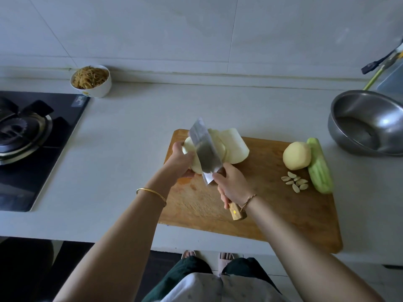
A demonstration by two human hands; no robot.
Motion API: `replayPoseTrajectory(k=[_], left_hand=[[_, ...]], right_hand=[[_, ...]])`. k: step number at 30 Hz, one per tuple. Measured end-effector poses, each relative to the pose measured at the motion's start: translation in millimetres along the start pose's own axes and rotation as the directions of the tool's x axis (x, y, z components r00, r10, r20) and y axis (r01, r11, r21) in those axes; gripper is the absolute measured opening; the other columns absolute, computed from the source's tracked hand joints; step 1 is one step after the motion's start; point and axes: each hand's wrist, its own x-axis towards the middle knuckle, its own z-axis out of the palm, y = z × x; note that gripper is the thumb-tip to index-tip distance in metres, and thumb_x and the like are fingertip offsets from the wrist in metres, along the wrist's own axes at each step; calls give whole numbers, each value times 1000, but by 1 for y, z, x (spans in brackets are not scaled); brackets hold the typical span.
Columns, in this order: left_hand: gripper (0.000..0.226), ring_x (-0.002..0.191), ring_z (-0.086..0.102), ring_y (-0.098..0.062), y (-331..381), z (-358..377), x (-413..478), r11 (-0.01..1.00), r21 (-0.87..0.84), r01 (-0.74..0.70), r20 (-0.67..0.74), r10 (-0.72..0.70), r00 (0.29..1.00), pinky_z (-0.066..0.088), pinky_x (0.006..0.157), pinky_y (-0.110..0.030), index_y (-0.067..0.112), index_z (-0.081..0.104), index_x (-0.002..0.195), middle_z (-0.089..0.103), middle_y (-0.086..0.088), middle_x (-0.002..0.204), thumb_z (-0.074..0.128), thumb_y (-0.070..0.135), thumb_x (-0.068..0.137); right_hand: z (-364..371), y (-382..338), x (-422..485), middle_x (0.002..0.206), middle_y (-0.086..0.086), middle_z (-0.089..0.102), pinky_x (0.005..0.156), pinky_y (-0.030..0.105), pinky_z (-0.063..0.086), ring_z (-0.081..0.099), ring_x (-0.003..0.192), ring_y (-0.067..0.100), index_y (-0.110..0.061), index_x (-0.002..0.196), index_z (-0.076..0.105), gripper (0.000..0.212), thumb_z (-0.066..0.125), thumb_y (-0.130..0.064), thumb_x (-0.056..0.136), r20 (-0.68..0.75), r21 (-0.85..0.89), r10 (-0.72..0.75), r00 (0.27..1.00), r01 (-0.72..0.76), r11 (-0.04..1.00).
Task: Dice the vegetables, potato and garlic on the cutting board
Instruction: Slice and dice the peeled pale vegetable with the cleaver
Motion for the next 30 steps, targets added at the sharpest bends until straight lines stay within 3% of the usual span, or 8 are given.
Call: replayPoseTrajectory(k=[3, 7, 12, 16, 21, 30], left_hand=[[44, 70, 65, -24, -6, -3, -4, 1000, -7, -3, 19, 3, 1000, 58, 61, -32, 29, 24, 139, 55, -8, 97, 43, 24, 100], [47, 75, 66, -27, -9, -4, -8, 995, -98, -1, 48, 6, 999, 58, 66, -35, 28, 24, 140, 55, -10, 100, 46, 21, 99], [49, 71, 68, -26, -7, -3, -6, 989, -147, 20, 34, -16, 999, 58, 56, -32, 32, 29, 139, 52, -16, 121, 52, 19, 98], [52, 81, 69, -31, -11, -1, -4, 983, -183, 4, -5, -5, 1000, 59, 61, -35, 31, 29, 136, 51, -19, 126, 58, 21, 94], [38, 79, 68, -31, -8, 3, -3, 983, -184, 8, -46, -17, 999, 58, 59, -34, 29, 31, 118, 54, -20, 120, 59, 22, 94], [32, 72, 68, -27, -7, 1, -2, 990, -138, -10, -42, 4, 999, 58, 59, -34, 24, 33, 117, 58, -16, 111, 56, 26, 96]], right_hand=[[-9, -2, -6, 52, 7, 44, 32, 22, 33, 39, 31, 18, -12, 85, 41, 15, 48, -19, 96, -6, 60, 30, 1000, -30, 998], [-18, -6, -17, 55, 9, 44, 34, 26, 33, 38, 30, 20, -10, 81, 36, 18, 46, -14, 95, -63, 60, 1, 998, 3, 998], [-25, -28, -32, 52, 6, 47, 35, 30, 38, 44, 29, 23, -11, 76, 33, 25, 43, -18, 98, -143, -95, -148, 979, 135, 986], [-14, -32, -44, 58, 7, 50, 32, 29, 39, 46, 28, 17, -5, 88, 39, 21, 42, -22, 99, -157, -234, -197, 968, 158, 959], [-6, -28, -46, 55, -2, 46, 36, 24, 29, 44, 32, 12, -18, 77, 33, 26, 45, -25, 99, -173, -382, -242, 955, 161, 910], [-5, -30, -47, 59, -2, 47, 42, 29, 37, 43, 40, 13, -10, 85, 41, 22, 46, -27, 99, -138, -405, -247, 959, 173, 898]])
